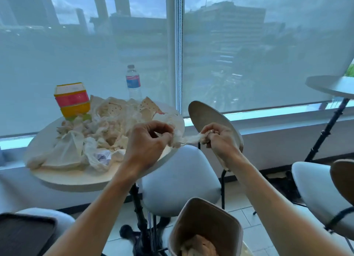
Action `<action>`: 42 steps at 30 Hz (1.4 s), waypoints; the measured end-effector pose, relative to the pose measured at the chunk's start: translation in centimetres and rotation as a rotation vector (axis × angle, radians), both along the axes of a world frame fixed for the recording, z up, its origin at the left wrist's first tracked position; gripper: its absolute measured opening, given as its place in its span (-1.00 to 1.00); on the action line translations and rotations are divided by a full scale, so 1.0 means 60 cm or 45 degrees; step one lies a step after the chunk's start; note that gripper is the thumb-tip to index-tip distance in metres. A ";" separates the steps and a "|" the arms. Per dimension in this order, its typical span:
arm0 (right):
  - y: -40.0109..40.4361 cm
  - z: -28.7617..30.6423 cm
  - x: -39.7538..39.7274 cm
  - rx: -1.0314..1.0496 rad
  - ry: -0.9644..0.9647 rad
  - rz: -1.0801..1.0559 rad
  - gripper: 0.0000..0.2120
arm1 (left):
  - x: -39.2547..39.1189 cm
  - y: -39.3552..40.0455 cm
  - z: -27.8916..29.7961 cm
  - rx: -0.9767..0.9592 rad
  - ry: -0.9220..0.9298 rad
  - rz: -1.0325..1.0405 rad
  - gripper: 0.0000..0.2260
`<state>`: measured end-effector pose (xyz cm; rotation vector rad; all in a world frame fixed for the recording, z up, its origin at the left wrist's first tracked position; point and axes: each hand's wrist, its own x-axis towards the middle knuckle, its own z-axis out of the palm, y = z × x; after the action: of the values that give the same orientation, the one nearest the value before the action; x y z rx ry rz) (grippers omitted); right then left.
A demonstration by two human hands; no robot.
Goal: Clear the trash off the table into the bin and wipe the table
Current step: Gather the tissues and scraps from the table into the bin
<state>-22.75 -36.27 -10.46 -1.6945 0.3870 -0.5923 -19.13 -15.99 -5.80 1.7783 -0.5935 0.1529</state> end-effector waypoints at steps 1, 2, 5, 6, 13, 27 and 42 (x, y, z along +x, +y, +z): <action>-0.009 -0.017 -0.015 -0.017 0.052 0.006 -0.62 | -0.009 -0.009 -0.007 0.027 -0.012 -0.018 -0.82; -0.018 -0.035 -0.029 -0.036 0.108 0.021 -0.63 | -0.018 -0.017 -0.015 0.060 -0.029 -0.033 -0.82; -0.033 -0.092 -0.068 -0.059 0.276 0.084 -0.67 | -0.043 -0.039 -0.045 0.121 -0.029 -0.078 -0.80; -0.037 -0.115 -0.078 -0.057 0.331 0.096 -0.67 | -0.050 -0.045 -0.056 0.135 -0.020 -0.089 -0.80; -0.033 -0.258 -0.128 -0.247 0.704 0.230 -0.74 | -0.095 -0.069 -0.157 0.325 0.065 -0.061 -0.77; -0.035 -0.243 -0.111 -0.263 0.730 0.339 -0.77 | -0.129 -0.058 -0.330 0.795 0.305 -0.180 -0.84; 0.105 0.020 0.025 -0.512 0.044 0.365 -0.84 | -0.016 0.054 -0.026 0.453 -0.219 0.063 -0.92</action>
<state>-21.25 -29.95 -9.25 -2.1011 0.0431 -0.4474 -20.09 -12.73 -7.38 2.1397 -0.7344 0.2483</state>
